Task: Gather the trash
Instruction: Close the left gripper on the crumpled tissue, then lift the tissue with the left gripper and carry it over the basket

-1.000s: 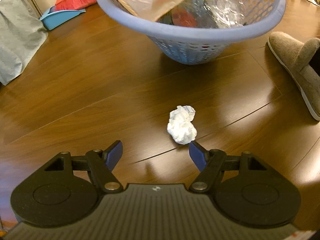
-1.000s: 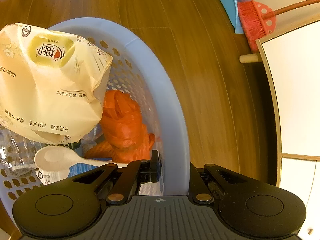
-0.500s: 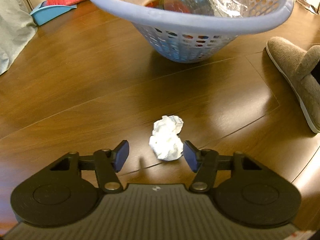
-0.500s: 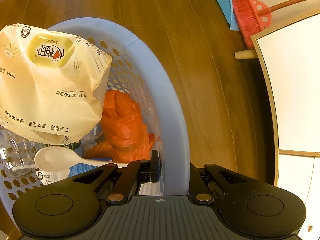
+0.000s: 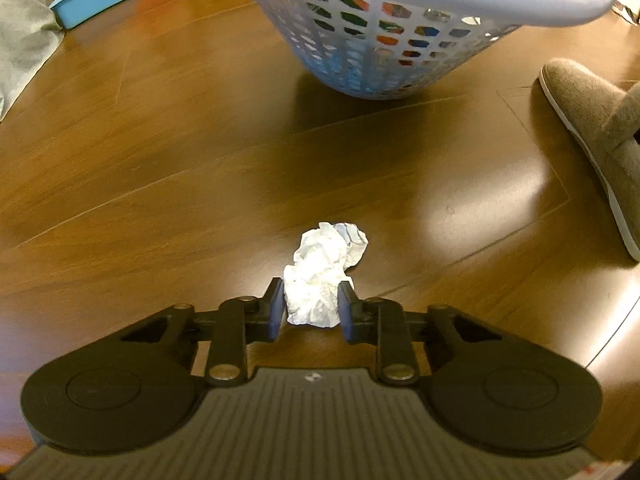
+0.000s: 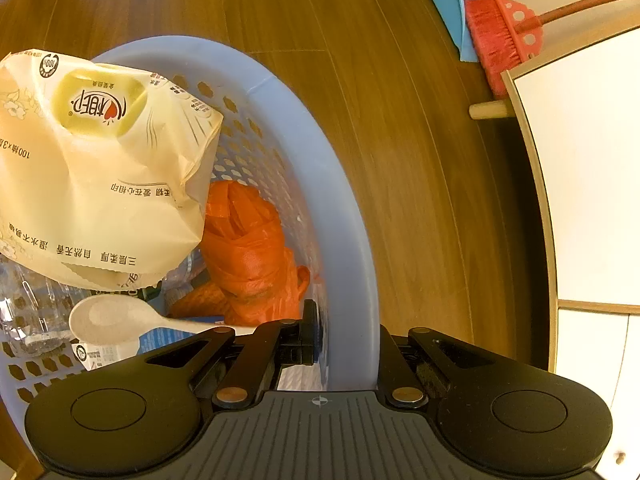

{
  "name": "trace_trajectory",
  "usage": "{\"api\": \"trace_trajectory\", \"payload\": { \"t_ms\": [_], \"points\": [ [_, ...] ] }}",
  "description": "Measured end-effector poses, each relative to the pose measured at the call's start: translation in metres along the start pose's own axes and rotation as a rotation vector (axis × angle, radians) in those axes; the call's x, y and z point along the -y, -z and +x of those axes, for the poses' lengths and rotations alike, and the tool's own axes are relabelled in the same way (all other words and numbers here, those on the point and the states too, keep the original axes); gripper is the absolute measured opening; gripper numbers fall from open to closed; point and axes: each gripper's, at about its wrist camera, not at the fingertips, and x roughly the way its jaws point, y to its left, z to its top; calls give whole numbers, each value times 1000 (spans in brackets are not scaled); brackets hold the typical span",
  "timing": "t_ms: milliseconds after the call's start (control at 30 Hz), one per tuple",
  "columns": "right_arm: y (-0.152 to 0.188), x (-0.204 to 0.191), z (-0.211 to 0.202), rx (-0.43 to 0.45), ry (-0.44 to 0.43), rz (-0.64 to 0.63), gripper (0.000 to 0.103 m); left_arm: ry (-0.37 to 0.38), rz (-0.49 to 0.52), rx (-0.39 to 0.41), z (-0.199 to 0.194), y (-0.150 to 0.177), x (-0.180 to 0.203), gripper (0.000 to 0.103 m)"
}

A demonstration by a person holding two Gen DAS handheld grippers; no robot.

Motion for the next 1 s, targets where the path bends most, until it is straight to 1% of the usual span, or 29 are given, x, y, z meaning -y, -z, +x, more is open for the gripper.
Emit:
{"api": "trace_trajectory", "payload": {
  "t_ms": [133,267,600,867,1000],
  "points": [
    [0,-2,0,4,7,-17,0,-10,2,1,-12,6,-9,19],
    [1,-3,1,5,12,-30,0,-31,7,1,-30,11,-18,19],
    [1,-6,2,-1,20,-48,0,-102,-27,32,-101,13,-51,19],
    [-4,-9,0,-6,27,-51,0,-146,-16,54,-153,7,-53,19],
    [-8,-11,-1,-7,28,-47,0,-172,-3,63,-176,11,-48,19]
  ]
}}
